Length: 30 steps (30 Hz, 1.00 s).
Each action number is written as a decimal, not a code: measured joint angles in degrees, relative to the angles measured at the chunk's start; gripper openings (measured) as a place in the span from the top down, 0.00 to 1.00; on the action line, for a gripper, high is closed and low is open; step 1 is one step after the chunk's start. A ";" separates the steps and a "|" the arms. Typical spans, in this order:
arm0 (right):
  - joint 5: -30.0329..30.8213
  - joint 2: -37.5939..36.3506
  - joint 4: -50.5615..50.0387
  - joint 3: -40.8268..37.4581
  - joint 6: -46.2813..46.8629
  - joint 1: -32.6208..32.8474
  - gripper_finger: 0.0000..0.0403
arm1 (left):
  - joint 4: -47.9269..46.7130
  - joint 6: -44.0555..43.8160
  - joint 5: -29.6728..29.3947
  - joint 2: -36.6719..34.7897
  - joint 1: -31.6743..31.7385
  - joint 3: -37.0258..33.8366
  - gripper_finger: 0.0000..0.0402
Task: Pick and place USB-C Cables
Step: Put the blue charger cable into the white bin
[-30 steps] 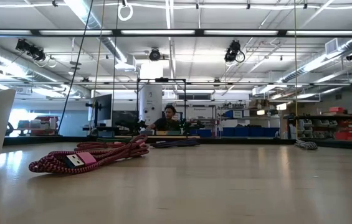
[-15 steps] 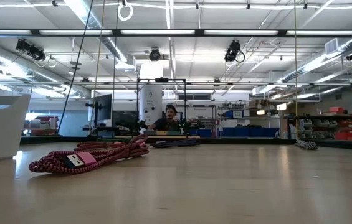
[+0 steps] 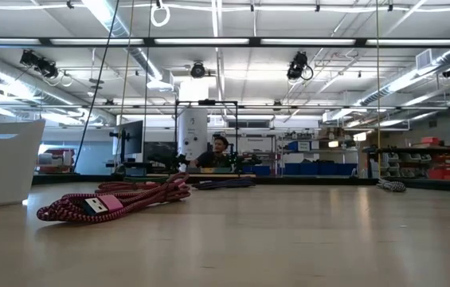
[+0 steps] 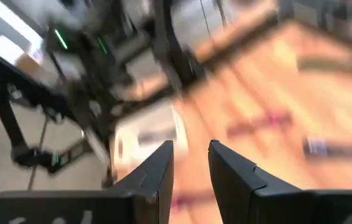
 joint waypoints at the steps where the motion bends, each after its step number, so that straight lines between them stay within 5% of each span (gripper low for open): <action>1: -0.53 -0.45 -3.94 0.01 2.45 0.57 0.74 | 0.03 5.46 -1.35 -0.78 0.46 1.54 0.47; 7: -3.43 1.31 -31.21 0.04 20.34 6.31 0.75 | 0.04 42.19 -13.33 -2.18 3.71 11.28 0.52; 12: -7.48 6.19 -52.16 -1.17 28.97 10.03 0.74 | 0.01 62.66 -25.12 -2.12 5.92 16.56 0.55; 22: -18.12 5.30 -45.92 -23.57 38.15 9.87 0.69 | -1.40 68.79 -26.22 -2.04 7.86 17.73 0.57; 30: -21.70 2.63 -29.12 -39.70 47.05 9.39 0.48 | -1.88 68.70 -26.11 -2.04 7.83 17.73 0.57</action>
